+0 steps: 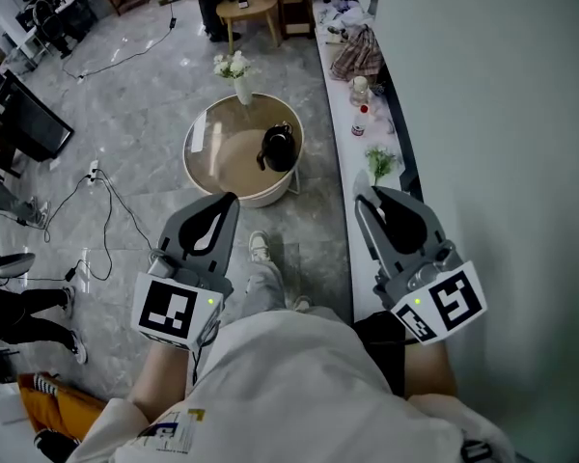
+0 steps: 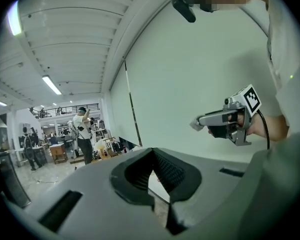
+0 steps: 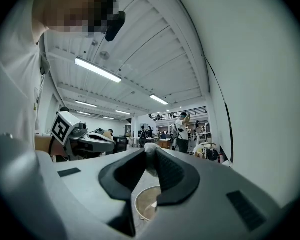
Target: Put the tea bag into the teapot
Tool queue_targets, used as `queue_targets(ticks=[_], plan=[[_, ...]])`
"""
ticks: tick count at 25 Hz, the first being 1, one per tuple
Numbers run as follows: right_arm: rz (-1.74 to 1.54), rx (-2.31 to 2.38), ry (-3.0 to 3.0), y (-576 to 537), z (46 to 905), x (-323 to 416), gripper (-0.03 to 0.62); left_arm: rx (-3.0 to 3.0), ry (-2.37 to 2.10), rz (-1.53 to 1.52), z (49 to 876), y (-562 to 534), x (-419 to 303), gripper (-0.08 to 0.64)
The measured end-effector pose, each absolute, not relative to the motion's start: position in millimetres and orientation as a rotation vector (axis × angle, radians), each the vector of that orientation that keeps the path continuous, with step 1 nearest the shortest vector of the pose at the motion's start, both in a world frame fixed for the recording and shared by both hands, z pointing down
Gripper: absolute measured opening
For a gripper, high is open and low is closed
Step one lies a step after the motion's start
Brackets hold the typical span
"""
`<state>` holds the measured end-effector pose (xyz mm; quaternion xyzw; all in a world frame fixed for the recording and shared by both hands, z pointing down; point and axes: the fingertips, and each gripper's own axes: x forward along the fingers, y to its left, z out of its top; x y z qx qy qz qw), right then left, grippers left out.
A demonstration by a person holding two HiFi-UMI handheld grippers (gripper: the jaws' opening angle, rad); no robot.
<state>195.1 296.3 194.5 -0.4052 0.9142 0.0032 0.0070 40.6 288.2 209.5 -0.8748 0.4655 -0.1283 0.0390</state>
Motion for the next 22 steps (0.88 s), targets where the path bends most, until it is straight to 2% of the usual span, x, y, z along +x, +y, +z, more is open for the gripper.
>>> queue_targets(ticks=[11,22], plan=[[0.007,-1.264,2.892,267,213,174,0.058,-2.704,1.410,-0.386,230,256,28,0.008],[-0.002,-1.260,2.931,183,221,137,0.058,-2.733,1.402,-0.407,244,173,-3,0.008]])
